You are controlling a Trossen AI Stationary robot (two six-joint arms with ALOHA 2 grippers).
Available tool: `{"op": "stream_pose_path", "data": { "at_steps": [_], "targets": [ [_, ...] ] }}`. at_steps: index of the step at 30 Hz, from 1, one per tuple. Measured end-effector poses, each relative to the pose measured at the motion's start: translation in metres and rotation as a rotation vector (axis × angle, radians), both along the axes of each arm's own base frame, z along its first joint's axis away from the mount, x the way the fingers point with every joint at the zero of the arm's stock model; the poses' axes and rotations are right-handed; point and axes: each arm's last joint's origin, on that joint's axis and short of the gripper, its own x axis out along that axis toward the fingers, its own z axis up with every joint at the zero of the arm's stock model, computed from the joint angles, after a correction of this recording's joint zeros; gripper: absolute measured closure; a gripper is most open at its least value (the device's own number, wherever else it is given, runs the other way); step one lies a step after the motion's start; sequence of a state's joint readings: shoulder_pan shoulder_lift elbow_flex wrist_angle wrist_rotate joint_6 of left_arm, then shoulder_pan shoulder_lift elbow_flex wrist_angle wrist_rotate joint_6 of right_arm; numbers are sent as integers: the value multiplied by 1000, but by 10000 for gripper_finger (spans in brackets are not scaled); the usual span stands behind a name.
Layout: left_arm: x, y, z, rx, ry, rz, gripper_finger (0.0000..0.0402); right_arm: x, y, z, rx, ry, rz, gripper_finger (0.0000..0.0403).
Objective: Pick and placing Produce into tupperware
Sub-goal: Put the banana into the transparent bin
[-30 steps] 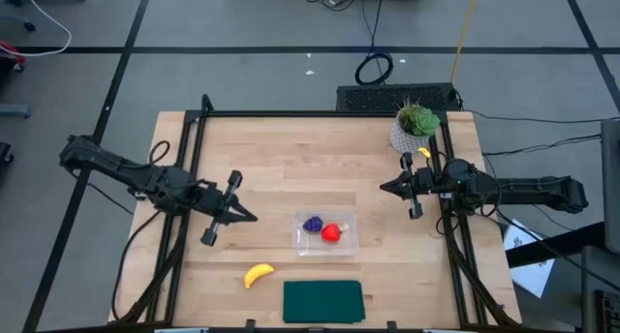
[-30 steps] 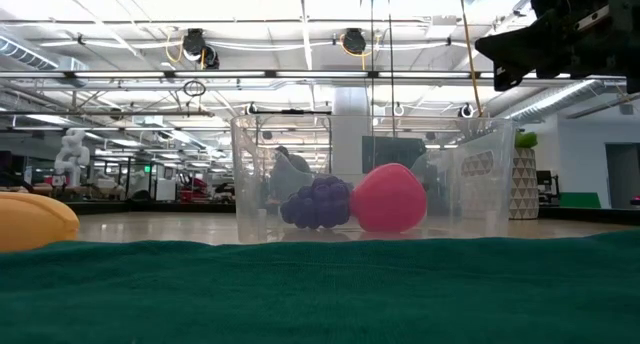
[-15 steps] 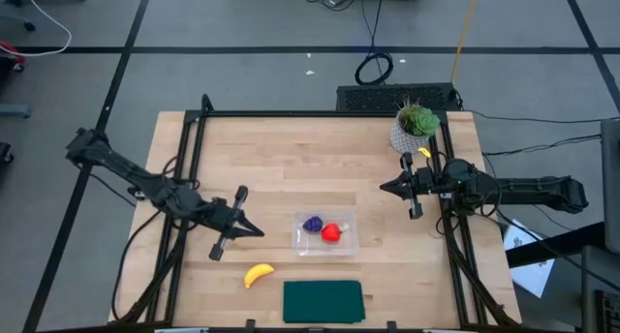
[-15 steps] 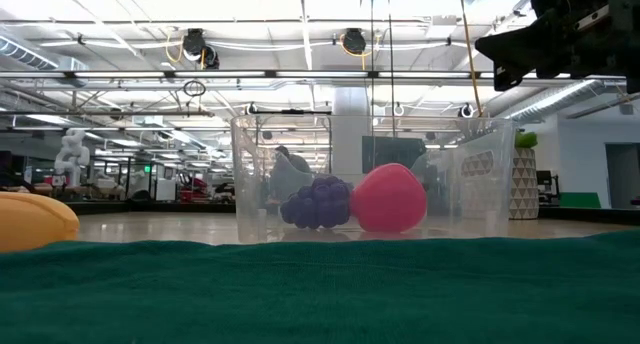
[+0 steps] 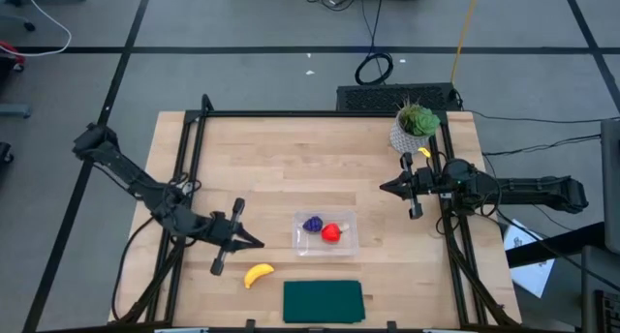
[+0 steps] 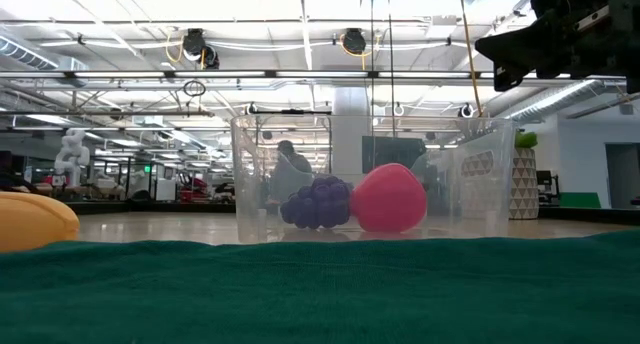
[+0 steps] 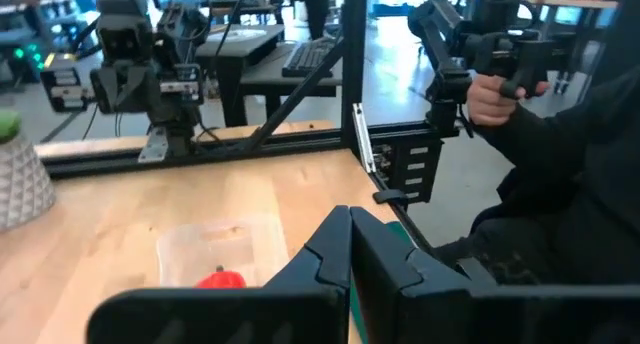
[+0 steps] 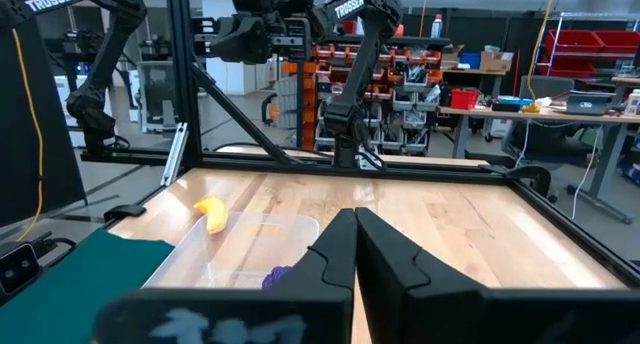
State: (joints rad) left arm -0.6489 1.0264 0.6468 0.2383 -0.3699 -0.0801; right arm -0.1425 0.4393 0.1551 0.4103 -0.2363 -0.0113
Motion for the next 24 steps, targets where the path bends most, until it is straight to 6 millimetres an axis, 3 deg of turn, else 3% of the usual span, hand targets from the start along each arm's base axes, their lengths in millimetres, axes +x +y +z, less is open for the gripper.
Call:
{"op": "stream_pose_path", "data": {
  "at_steps": [9, 15, 24],
  "targets": [
    [-10, -11, 0, -142, 30, 86, 394, 0, 0, 0, 0, 0, 0, 403],
    [-13, -15, -2, -115, 46, 96, 394, 0, 0, 0, 0, 1, 0, 403],
    [-1, -27, 22, -12, 223, 180, 394, 0, 0, 0, 0, 3, 0, 403]
  ]
}}
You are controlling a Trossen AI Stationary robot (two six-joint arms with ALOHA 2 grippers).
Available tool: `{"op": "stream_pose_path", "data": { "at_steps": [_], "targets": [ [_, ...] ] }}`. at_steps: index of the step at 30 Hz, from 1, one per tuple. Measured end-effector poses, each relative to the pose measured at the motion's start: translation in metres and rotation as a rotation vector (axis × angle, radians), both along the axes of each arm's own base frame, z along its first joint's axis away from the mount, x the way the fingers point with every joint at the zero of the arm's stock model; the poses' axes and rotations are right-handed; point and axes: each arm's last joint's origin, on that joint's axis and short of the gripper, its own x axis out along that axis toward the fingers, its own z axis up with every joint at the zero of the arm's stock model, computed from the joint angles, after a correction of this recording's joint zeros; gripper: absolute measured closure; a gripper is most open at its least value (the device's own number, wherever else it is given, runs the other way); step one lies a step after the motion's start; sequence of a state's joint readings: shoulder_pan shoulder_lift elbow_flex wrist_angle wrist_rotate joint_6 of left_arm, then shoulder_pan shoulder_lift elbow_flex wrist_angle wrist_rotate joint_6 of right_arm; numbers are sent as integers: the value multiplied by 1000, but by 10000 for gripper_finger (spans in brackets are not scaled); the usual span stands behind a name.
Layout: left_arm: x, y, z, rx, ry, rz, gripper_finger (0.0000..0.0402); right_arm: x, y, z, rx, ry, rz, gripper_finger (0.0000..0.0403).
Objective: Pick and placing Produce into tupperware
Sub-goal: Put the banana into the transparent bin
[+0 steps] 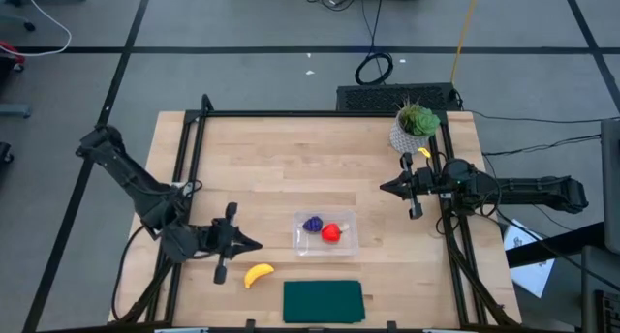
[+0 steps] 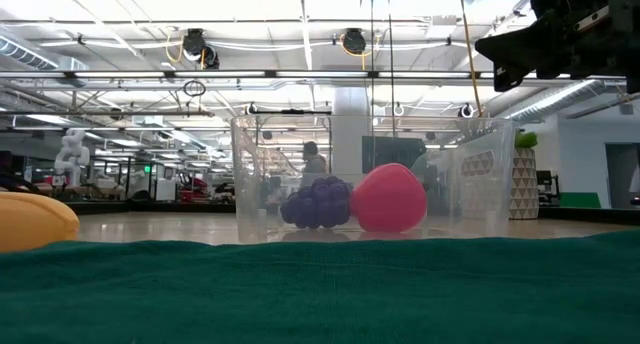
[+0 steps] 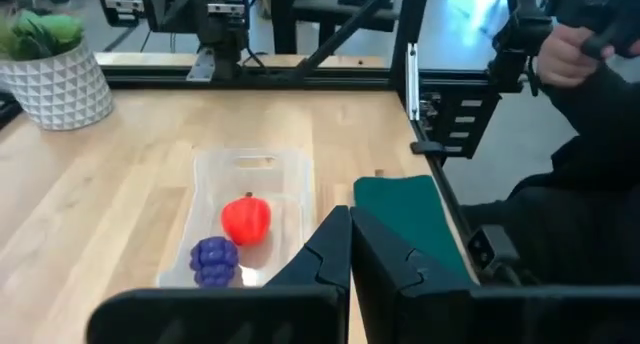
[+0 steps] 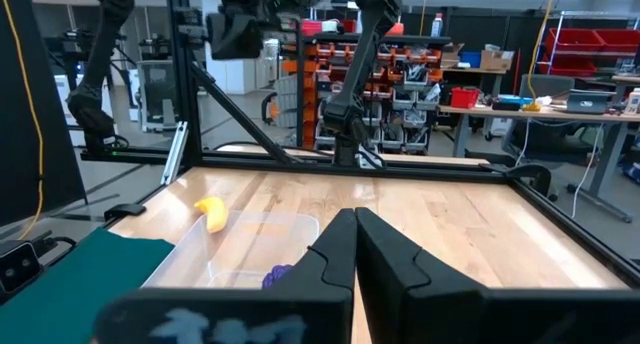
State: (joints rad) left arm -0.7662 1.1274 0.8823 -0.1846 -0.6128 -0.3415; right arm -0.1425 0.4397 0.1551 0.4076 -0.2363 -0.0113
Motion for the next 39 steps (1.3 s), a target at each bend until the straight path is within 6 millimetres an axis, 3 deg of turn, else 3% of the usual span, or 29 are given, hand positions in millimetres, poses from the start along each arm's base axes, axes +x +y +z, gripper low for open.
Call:
{"op": "stream_pose_path", "data": {
  "at_steps": [10, 21, 33, 39],
  "targets": [
    [14, -14, 19, -123, 183, 106, 394, 0, 0, 0, 0, 1, 0, 403],
    [28, -17, 2, -230, 404, 119, 394, 0, 0, 0, 0, 1, 0, 403],
    [36, 4, -9, -340, 572, 258, 394, 0, 0, 0, 0, 0, 0, 403],
    [37, 5, -15, -395, 666, 268, 394, 0, 0, 0, -2, 0, -3, 403]
  ]
}}
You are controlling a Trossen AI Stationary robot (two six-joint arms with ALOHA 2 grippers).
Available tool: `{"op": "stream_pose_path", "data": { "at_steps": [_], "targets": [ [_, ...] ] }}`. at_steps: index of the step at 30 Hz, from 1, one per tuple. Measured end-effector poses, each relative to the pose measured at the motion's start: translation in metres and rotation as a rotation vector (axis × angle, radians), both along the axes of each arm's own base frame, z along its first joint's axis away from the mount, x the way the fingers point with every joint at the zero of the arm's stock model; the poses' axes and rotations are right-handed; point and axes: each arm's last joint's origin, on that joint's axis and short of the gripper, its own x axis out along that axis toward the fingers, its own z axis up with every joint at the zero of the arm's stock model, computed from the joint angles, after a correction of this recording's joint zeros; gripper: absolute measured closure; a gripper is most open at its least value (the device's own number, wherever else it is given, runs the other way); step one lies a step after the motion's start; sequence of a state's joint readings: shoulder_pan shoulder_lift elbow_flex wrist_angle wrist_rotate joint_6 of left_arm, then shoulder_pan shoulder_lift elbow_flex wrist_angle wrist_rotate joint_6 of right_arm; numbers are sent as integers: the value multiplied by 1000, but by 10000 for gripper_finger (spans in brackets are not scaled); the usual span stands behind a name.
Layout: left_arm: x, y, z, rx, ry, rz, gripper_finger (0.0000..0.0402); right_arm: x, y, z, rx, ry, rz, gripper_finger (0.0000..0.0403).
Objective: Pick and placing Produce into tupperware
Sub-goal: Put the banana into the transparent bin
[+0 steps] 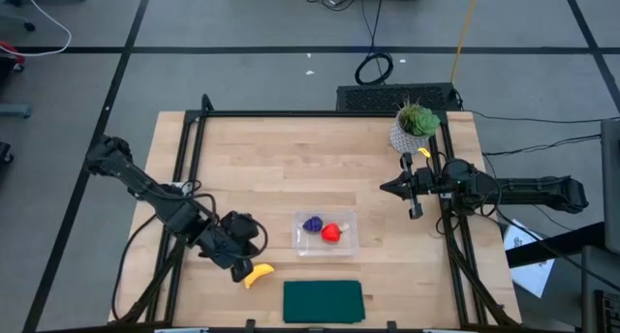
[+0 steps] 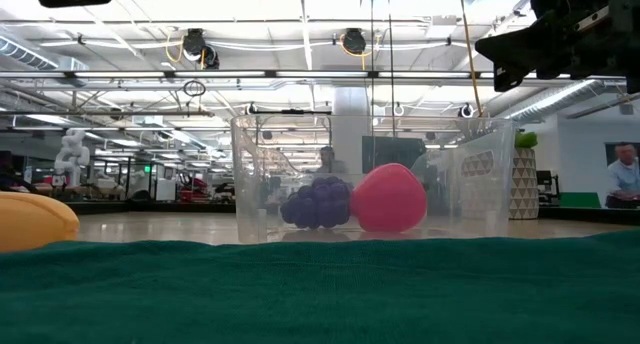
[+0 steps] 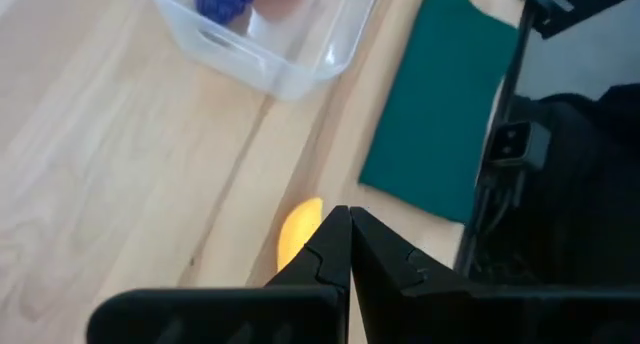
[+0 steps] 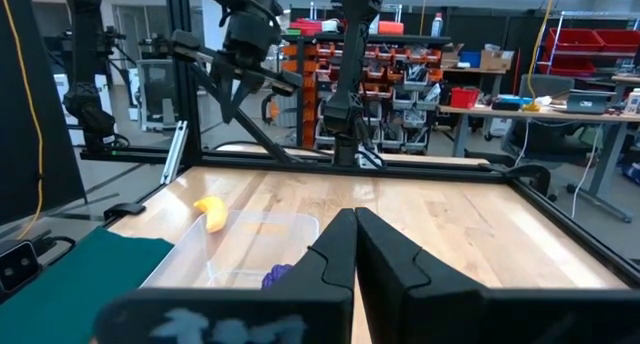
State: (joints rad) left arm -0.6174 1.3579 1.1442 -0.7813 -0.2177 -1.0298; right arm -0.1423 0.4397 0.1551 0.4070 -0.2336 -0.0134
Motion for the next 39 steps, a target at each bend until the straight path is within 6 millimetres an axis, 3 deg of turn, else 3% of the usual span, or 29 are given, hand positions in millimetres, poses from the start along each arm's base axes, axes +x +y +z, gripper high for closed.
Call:
{"op": "stream_pose_path", "data": {
  "at_steps": [19, 34, 39],
  "targets": [
    [-2, -1, 0, -35, 37, -48, 382, 0, 0, 0, -2, 0, -3, 403],
    [14, -14, -35, -66, 218, -80, 202, 0, 0, 0, -1, 0, -3, 403],
    [16, -14, -37, -79, 238, -72, 155, 0, 0, 0, 0, -1, -3, 403]
  ]
}}
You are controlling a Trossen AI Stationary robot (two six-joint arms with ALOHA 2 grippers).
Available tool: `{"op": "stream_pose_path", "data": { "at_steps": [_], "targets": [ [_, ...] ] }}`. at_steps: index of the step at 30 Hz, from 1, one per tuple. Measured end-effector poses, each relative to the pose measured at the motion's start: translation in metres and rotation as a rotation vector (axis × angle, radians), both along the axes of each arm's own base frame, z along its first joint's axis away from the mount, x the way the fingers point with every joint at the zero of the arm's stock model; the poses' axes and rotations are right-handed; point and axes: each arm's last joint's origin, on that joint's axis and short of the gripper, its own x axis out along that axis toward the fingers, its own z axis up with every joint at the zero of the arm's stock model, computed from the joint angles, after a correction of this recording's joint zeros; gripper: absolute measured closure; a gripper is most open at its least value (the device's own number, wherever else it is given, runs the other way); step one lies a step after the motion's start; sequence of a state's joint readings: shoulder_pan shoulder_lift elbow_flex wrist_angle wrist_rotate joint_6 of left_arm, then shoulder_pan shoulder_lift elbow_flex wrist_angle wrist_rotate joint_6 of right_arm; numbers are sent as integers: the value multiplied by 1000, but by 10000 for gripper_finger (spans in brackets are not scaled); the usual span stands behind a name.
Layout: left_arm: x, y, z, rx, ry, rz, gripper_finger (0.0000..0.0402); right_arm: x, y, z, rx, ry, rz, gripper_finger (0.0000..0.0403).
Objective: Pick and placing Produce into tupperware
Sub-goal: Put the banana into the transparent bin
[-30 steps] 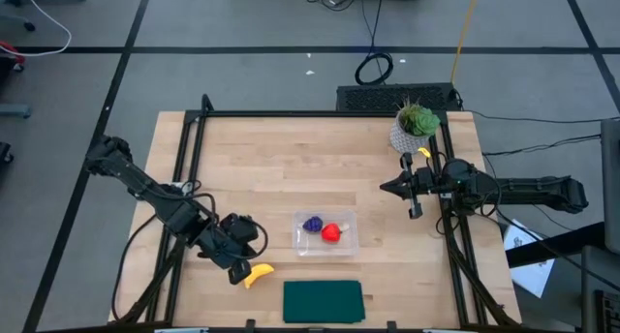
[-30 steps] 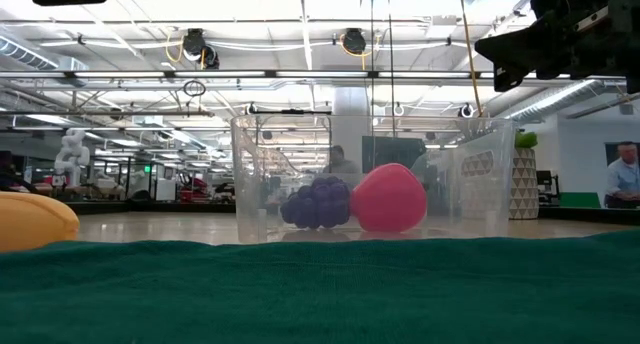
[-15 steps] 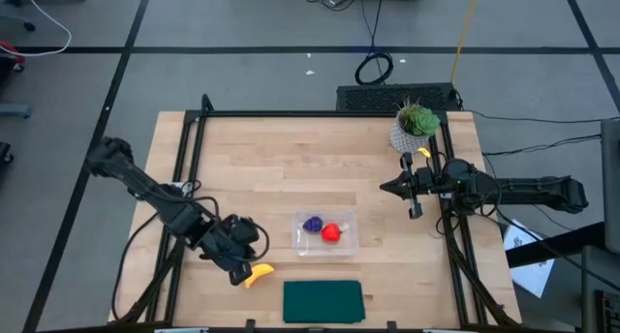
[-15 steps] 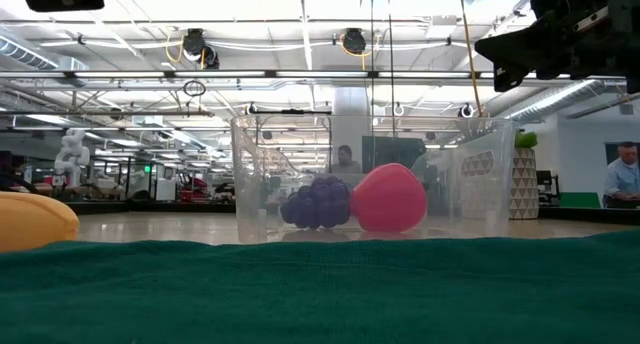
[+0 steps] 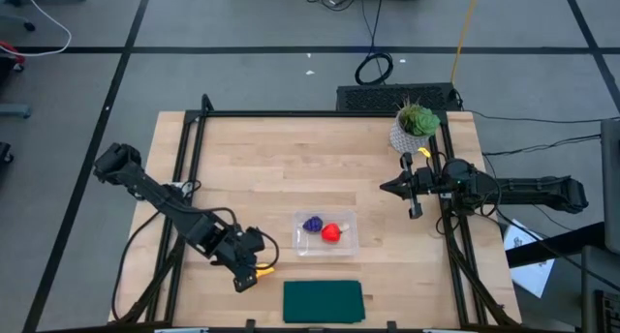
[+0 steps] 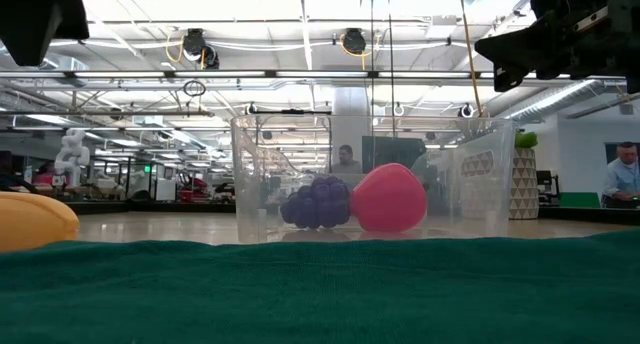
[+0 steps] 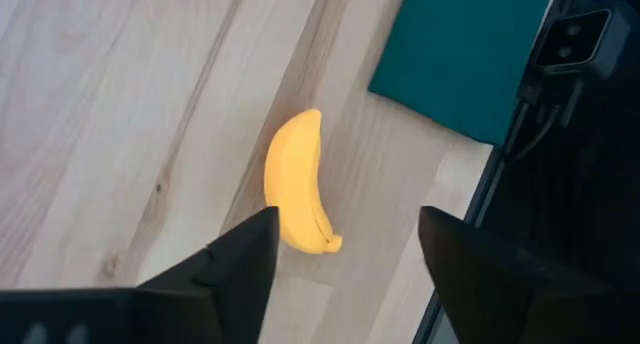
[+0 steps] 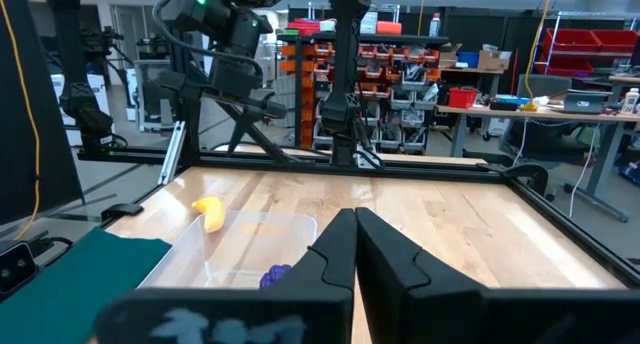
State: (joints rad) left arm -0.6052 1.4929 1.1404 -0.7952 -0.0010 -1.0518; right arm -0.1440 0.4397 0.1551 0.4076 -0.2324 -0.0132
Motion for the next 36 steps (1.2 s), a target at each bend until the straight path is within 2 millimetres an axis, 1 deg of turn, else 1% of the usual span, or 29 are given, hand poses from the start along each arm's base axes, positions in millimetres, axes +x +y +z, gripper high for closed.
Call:
{"op": "stream_pose_path", "data": {
  "at_steps": [3, 7, 22, 30, 36],
  "targets": [
    [0, 0, 0, 0, 4, 4, 138, 0, 0, 0, 0, 0, 0, 403],
    [-1, 0, 0, 0, 11, 11, 127, 0, 0, 0, 0, 0, 0, 403],
    [-3, 4, -2, 62, 22, 25, 126, 0, 0, 0, 0, 0, -1, 403],
    [-9, 7, -18, 75, 74, 33, 126, 0, 0, 0, 0, 0, 0, 403],
    [-9, 7, -22, 67, 64, 34, 125, 0, 0, 0, 0, -1, -1, 403]
  ]
}}
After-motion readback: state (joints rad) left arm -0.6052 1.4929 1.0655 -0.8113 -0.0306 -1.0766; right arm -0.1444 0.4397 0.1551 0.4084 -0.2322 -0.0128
